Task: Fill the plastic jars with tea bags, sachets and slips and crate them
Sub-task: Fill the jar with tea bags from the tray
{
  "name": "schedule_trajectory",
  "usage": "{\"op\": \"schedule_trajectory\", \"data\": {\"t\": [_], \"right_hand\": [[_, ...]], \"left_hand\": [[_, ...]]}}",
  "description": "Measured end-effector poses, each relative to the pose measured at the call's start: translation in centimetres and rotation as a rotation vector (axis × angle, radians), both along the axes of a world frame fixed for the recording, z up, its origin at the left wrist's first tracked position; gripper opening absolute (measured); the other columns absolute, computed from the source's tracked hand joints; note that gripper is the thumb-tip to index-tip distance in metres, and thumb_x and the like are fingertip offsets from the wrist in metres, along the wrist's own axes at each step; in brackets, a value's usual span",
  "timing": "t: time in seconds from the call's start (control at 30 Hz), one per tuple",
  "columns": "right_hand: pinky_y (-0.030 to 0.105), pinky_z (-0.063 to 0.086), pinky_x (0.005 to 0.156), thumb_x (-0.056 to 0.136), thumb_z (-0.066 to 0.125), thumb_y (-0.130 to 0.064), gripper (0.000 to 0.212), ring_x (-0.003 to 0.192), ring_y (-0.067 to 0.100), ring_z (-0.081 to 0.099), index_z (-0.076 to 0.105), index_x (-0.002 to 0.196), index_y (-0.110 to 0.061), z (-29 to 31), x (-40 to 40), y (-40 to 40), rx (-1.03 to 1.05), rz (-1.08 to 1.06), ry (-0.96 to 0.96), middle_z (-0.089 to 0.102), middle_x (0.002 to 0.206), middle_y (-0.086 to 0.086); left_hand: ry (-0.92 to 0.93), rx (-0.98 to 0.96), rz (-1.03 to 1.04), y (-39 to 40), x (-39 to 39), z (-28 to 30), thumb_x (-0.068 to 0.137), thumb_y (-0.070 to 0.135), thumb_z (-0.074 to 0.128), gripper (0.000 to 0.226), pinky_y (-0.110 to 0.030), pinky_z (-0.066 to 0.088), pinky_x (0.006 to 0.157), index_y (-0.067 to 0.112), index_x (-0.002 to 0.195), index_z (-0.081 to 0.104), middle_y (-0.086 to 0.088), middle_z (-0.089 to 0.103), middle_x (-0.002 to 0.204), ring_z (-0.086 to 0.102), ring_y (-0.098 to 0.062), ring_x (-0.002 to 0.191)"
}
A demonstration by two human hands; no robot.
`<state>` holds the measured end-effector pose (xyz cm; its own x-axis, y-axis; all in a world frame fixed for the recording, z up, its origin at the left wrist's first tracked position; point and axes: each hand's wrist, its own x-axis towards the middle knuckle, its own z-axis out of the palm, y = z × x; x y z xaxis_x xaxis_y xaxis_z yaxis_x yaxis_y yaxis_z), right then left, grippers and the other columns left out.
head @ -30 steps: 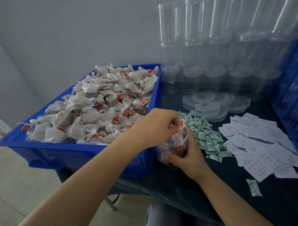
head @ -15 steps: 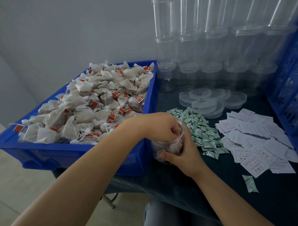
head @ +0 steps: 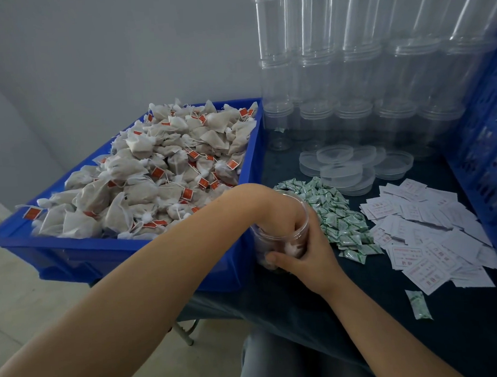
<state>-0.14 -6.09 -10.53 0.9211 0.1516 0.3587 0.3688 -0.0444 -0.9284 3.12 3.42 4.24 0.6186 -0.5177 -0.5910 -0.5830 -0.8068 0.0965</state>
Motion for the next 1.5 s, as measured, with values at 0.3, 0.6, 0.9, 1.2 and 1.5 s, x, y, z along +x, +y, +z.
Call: {"op": "schedule_trajectory", "data": {"t": [0.3,0.6,0.9,1.2,1.5], "right_hand": [[0.012,0.049,0.087,0.054,0.089,-0.048,0.091,0.118,-0.002,0.058,0.039,0.127,-0.069,0.5,-0.6,-0.3,-0.024,-0.089,-0.038,0.056,0.126,-0.031],[0.009,0.05,0.083,0.053,0.088,-0.042,0.088,0.114,-0.003,0.061,0.044,0.124,-0.068,0.9,-1.8,-1.2,-0.062,-0.135,-0.063,0.058,0.123,-0.032],[0.02,0.052,0.093,0.053,0.089,-0.047,0.093,0.119,0.008,0.061,0.047,0.136,-0.037,1.1,-1.7,-1.4,-0.115,-0.151,-0.064,0.062,0.125,-0.017],[0.015,0.048,0.092,0.055,0.087,-0.047,0.092,0.12,0.005,0.059,0.045,0.136,-0.044,1.1,-1.4,-1.5,-0.121,-0.168,-0.055,0.059,0.127,-0.024],[0.019,0.05,0.095,0.053,0.086,-0.052,0.094,0.123,0.002,0.056,0.042,0.136,-0.05,0.8,-1.4,-1.5,-0.132,-0.164,-0.053,0.055,0.128,-0.028]], "left_hand": [[-0.029,-0.088,-0.033,0.4,0.0,1.2,0.091,0.013,0.055,0.022,-0.027,0.047,0.081,0.017,0.111,0.064,0.001,0.061,0.102,0.057,-0.014,0.091],[-0.269,-0.925,0.285,1.3,2.0,2.9,0.086,-0.005,0.046,0.025,-0.017,0.056,0.071,0.016,0.082,0.061,0.001,0.068,0.084,0.068,-0.006,0.075],[-0.417,-0.311,0.134,-0.8,10.2,-3.2,0.09,0.007,0.054,0.044,-0.033,0.045,0.085,0.01,0.133,0.046,-0.012,0.053,0.127,0.052,-0.027,0.111],[-0.291,-0.173,0.054,-1.6,11.9,-5.7,0.088,0.014,0.06,0.045,-0.031,0.044,0.083,0.022,0.131,0.051,-0.005,0.054,0.13,0.054,-0.023,0.111],[-0.382,-0.095,0.051,-1.7,11.2,-5.2,0.082,0.002,0.059,0.012,-0.03,0.039,0.061,0.003,0.092,0.064,-0.011,0.059,0.092,0.049,-0.026,0.073]]}}
